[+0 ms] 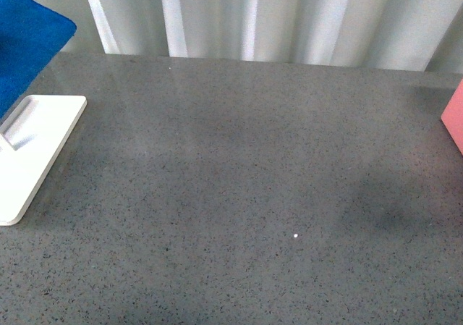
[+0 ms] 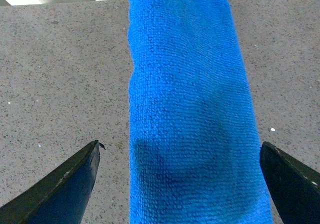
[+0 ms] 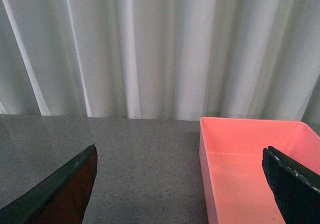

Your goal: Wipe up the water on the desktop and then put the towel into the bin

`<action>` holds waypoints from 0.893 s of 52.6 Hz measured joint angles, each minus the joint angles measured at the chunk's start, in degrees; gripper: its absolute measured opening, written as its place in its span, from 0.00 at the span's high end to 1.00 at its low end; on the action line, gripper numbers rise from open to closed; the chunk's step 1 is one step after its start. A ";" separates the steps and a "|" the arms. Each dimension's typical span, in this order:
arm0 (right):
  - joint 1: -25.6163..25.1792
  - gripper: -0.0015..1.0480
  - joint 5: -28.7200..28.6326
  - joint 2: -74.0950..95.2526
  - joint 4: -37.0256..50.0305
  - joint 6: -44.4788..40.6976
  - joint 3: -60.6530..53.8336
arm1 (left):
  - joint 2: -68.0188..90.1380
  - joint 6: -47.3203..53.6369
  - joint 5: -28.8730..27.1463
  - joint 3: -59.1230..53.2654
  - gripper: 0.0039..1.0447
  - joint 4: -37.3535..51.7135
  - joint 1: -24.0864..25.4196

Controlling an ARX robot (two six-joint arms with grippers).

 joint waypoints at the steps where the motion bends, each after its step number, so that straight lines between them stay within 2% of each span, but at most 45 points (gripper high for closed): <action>1: 0.00 0.07 0.00 0.00 0.00 0.00 0.00 | 0.28 0.28 -0.35 -0.11 0.06 0.85 0.00; 9: 0.00 0.07 0.02 0.02 0.00 0.00 0.00 | 1.01 1.27 -0.55 -1.22 0.06 4.50 -0.11; 40: -0.02 0.07 0.02 0.00 0.00 0.00 0.00 | 2.23 3.50 -1.60 -4.55 0.07 6.23 -1.22; 42: 0.00 0.07 0.02 0.02 0.00 0.00 0.00 | 2.32 3.69 -1.60 -4.66 0.10 6.23 -1.27; 47: 0.00 0.07 0.00 0.00 0.00 0.00 0.00 | 2.62 3.69 -1.51 -4.72 0.29 6.23 -1.27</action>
